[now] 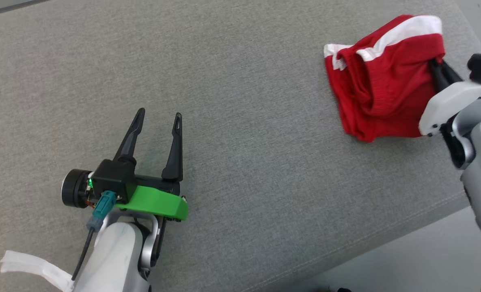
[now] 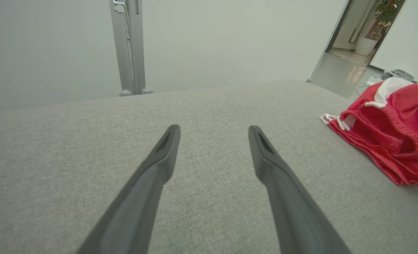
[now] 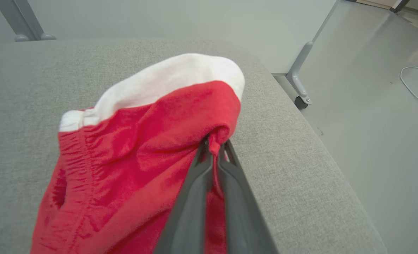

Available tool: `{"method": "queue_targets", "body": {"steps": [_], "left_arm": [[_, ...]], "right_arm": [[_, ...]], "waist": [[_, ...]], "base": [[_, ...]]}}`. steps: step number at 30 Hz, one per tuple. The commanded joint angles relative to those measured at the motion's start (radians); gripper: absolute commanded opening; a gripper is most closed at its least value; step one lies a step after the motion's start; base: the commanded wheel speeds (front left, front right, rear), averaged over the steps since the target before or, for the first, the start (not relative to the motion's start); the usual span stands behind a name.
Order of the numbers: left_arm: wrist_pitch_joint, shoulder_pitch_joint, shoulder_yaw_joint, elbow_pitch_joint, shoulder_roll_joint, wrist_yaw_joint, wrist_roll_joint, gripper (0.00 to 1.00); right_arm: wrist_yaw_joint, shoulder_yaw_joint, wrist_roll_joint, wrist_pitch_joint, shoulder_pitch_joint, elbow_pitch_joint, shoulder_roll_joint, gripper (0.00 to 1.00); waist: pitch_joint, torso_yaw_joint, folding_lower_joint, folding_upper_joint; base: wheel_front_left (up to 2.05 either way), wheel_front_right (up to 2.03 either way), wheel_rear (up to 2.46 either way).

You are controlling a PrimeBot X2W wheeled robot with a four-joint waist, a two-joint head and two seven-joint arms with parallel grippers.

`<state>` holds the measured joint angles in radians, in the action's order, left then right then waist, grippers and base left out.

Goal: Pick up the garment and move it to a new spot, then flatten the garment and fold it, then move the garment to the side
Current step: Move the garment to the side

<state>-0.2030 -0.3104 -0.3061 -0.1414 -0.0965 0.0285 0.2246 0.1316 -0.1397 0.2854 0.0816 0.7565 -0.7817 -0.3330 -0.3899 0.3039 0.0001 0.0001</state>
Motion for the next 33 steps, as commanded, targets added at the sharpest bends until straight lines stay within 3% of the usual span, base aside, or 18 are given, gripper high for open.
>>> {"method": "queue_targets", "body": {"steps": [1, 7, 16, 17, 25, 33], "left_arm": [[0.004, -0.017, 0.004, 0.009, -0.012, 0.007, -0.012, 1.00], [0.019, -0.022, 0.013, 0.055, -0.033, 0.019, -0.016, 1.00], [0.026, -0.020, 0.010, 0.091, -0.044, 0.029, -0.017, 1.00], [0.029, -0.021, 0.005, 0.093, -0.047, 0.032, -0.018, 1.00], [0.030, -0.027, -0.001, 0.085, -0.048, 0.036, -0.011, 1.00], [-0.004, -0.037, 0.007, 0.030, -0.024, 0.024, 0.037, 1.00]], "right_arm": [[-0.002, 0.003, -0.012, 0.011, 0.037, -0.021, -0.019, 0.00], [-0.002, 0.010, -0.051, 0.038, 0.146, -0.112, -0.117, 0.00], [-0.002, 0.041, -0.108, 0.062, 0.257, -0.231, -0.223, 0.00], [-0.002, 0.091, -0.161, 0.108, 0.283, -0.285, -0.253, 1.00], [-0.002, 0.175, -0.256, 0.168, 0.301, -0.338, -0.206, 1.00], [-0.002, 0.128, -0.257, 0.184, 0.286, -0.269, -0.106, 1.00]], "waist": [[-0.030, -0.054, -0.0001, -0.0001], [-0.081, -0.123, -0.0001, -0.0001], [-0.125, -0.165, -0.0001, -0.0001], [-0.134, -0.168, -0.0001, -0.0001], [-0.125, -0.155, -0.0001, -0.0001], [-0.040, -0.159, -0.0001, -0.0001]], "base": [[0.00, 0.00, 0.00], [0.00, 0.00, 0.00], [0.00, 0.00, 0.00], [0.00, 0.00, 0.00], [0.00, 0.00, 0.00], [0.00, 0.00, 0.00]]}}
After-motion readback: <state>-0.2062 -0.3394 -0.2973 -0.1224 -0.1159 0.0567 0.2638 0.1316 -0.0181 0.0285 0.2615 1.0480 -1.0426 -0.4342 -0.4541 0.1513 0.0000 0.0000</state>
